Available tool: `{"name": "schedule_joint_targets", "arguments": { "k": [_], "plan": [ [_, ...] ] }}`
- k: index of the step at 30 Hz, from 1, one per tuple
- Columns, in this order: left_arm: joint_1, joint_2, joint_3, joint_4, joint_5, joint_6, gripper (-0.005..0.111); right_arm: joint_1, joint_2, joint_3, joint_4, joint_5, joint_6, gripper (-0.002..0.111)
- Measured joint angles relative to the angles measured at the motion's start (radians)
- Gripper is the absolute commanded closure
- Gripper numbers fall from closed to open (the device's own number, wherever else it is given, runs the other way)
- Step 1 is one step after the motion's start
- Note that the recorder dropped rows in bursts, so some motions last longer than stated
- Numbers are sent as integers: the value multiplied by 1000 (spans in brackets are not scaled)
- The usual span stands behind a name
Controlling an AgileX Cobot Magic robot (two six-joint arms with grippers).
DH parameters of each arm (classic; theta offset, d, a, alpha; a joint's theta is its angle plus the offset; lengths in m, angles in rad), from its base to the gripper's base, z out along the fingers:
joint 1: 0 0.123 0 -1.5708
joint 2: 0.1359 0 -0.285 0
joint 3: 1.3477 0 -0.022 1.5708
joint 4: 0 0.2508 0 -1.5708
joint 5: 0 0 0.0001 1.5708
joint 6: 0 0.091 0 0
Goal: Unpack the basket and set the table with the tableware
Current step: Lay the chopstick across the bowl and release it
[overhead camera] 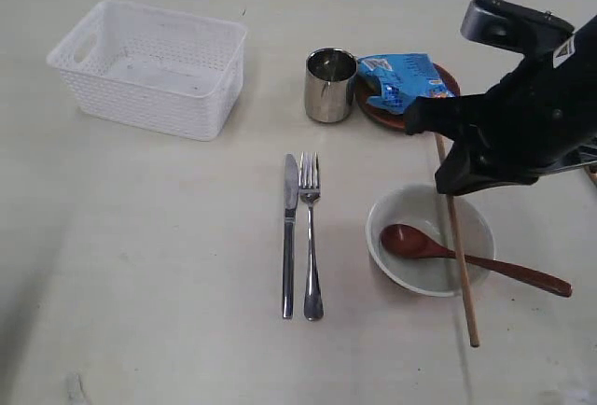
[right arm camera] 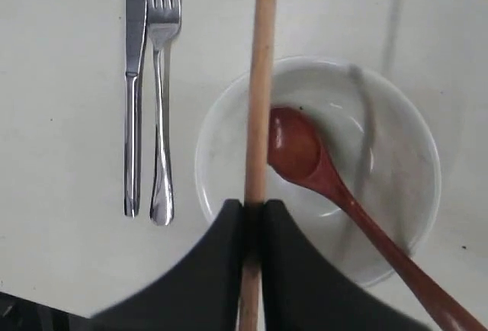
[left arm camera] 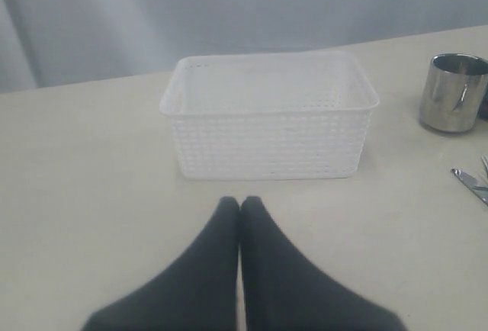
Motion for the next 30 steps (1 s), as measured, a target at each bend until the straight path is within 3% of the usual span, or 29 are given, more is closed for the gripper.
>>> {"name": "schedule_joint_targets", "arguments": {
  "k": [25, 30],
  "plan": [
    [0, 0, 0, 0, 0, 0, 107, 0, 114, 146, 76, -207, -91, 109],
    [0, 0, 0, 0, 0, 0, 107, 36, 117, 146, 72, -214, -118, 109]
  ]
}}
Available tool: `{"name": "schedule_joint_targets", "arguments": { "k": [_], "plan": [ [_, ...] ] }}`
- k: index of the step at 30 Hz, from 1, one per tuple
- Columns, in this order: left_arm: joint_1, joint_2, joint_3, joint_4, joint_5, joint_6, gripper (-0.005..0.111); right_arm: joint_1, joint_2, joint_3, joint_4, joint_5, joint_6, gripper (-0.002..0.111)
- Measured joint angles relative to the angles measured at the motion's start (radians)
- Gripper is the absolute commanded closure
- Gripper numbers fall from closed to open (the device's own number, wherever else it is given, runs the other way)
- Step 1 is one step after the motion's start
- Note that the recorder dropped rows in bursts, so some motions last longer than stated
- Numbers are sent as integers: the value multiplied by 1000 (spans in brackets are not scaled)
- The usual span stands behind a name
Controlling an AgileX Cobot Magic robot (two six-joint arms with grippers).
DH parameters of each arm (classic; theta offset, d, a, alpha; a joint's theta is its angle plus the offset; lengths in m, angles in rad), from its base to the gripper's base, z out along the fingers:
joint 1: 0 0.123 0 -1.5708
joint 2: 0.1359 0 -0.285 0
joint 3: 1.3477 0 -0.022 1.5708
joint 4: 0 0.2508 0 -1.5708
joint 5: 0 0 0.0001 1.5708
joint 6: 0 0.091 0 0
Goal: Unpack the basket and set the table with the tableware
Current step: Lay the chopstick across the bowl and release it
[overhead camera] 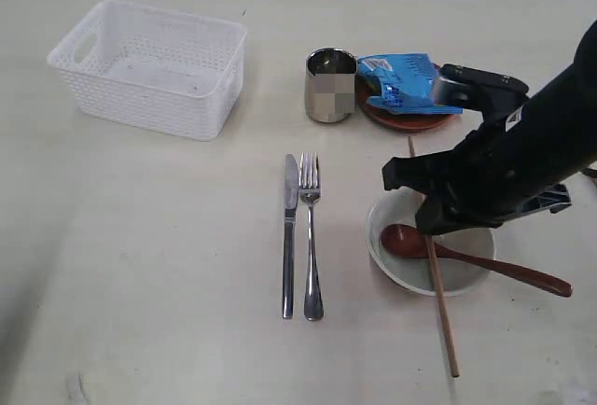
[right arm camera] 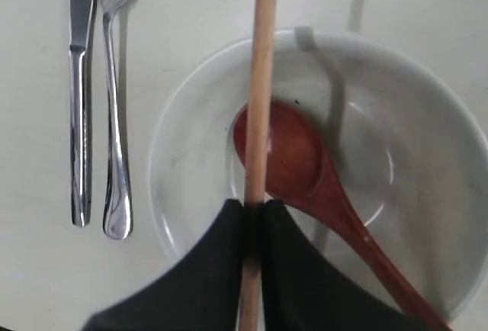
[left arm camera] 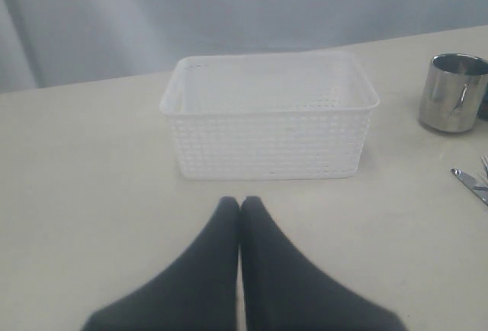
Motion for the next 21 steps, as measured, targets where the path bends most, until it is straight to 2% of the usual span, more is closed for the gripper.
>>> {"name": "schedule_joint_targets", "arguments": {
  "k": [12, 13, 14, 15, 16, 18, 21],
  "plan": [
    [0, 0, 0, 0, 0, 0, 107, 15, 75, -2, 0, -27, 11, 106],
    [0, 0, 0, 0, 0, 0, 107, 15, 75, -9, -7, -30, 9, 102],
    [0, 0, 0, 0, 0, 0, 107, 15, 75, -13, -11, -33, 9, 90],
    [0, 0, 0, 0, 0, 0, 107, 15, 75, -21, -14, -35, 7, 84],
    [0, 0, 0, 0, 0, 0, 107, 15, 75, -21, -14, -35, 7, 69],
    [0, 0, 0, 0, 0, 0, 107, 15, 75, -25, -14, -35, 7, 62],
    [0, 0, 0, 0, 0, 0, 107, 15, 75, -25, -16, -33, 7, 62]
  ]
}}
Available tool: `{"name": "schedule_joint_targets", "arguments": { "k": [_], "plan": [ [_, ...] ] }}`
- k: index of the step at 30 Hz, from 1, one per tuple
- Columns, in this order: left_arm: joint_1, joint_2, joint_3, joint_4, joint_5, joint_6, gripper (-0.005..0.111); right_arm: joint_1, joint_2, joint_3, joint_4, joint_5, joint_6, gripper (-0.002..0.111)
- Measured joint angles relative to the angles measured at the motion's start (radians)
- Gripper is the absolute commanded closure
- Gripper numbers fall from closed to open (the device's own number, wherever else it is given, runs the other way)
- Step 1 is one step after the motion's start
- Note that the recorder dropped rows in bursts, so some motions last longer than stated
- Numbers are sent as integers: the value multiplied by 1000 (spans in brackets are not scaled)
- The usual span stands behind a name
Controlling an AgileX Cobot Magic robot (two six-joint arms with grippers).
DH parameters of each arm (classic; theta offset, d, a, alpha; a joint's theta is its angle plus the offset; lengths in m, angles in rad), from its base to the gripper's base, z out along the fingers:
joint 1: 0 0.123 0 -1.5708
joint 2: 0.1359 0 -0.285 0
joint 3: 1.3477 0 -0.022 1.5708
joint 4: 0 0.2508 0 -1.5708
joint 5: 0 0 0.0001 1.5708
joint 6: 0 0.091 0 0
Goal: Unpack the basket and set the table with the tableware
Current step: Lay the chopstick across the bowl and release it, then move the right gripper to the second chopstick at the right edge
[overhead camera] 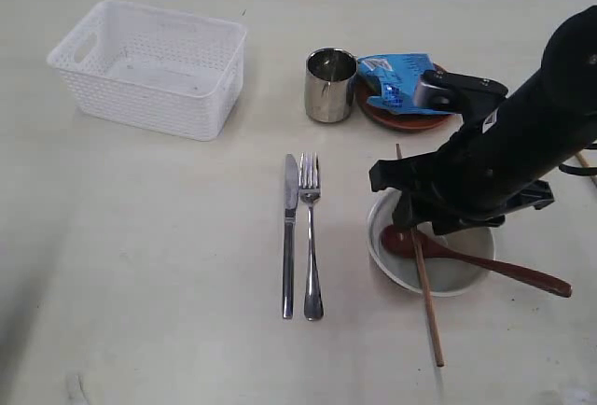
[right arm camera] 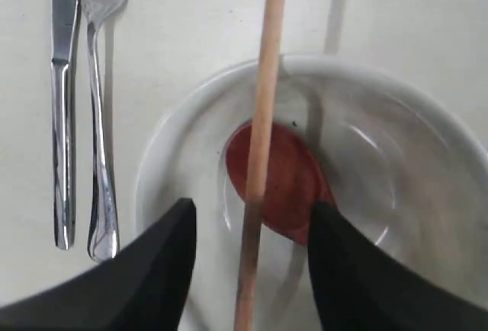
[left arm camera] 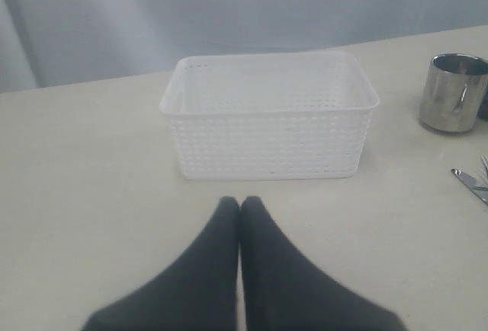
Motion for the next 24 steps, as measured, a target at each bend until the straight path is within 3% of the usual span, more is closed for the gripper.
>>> {"name": "schedule_joint_targets", "arguments": {
  "k": [6, 11, 24],
  "plan": [
    [0, 0, 0, 0, 0, 0, 107, 0, -2, -85, -53, 131, 0, 62],
    [0, 0, 0, 0, 0, 0, 107, -29, -43, -200, -205, 296, 61, 62],
    [0, 0, 0, 0, 0, 0, 107, -467, -61, -208, -480, 356, 42, 62]
  ]
}}
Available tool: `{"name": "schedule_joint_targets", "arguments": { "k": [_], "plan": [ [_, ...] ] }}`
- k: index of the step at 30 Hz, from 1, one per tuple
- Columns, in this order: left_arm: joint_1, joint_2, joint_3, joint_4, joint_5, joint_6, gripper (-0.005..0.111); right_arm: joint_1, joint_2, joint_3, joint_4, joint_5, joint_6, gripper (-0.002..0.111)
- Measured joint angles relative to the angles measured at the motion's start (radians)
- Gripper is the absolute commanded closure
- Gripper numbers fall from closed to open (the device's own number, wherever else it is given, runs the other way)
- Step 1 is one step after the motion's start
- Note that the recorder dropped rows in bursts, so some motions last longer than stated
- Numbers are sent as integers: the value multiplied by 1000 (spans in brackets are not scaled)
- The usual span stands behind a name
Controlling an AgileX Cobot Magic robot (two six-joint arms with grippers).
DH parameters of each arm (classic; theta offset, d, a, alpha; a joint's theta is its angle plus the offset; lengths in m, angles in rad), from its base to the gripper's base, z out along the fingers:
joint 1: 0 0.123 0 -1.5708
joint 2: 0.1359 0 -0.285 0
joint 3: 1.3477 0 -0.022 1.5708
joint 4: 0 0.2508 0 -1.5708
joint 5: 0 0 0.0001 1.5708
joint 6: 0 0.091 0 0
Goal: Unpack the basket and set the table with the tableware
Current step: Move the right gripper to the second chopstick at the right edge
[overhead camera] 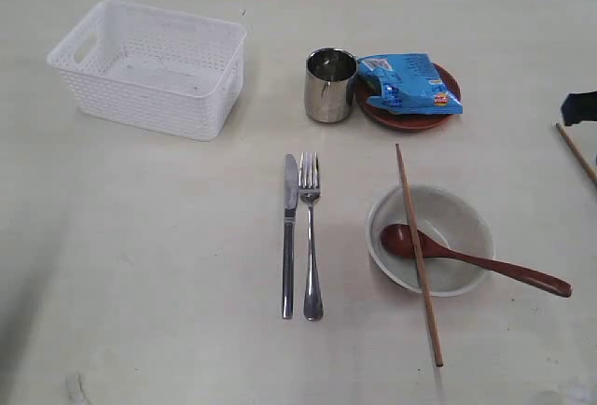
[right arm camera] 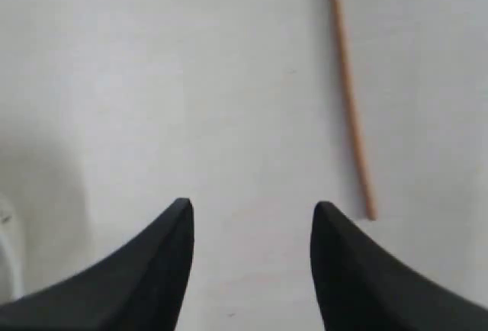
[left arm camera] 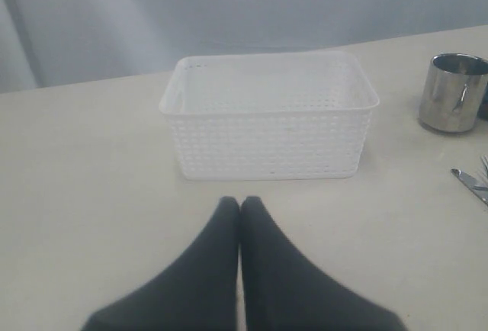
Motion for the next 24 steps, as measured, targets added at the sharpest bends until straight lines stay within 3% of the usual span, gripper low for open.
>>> {"name": "schedule_joint_targets", "arguments": {
  "k": [6, 24],
  "plan": [
    [0, 0, 0, 0, 0, 0, 107, -79, 46, 29, -113, -98, -2, 62],
    [0, 0, 0, 0, 0, 0, 107, -82, 410, 35, -201, -362, -31, 62]
  ]
}}
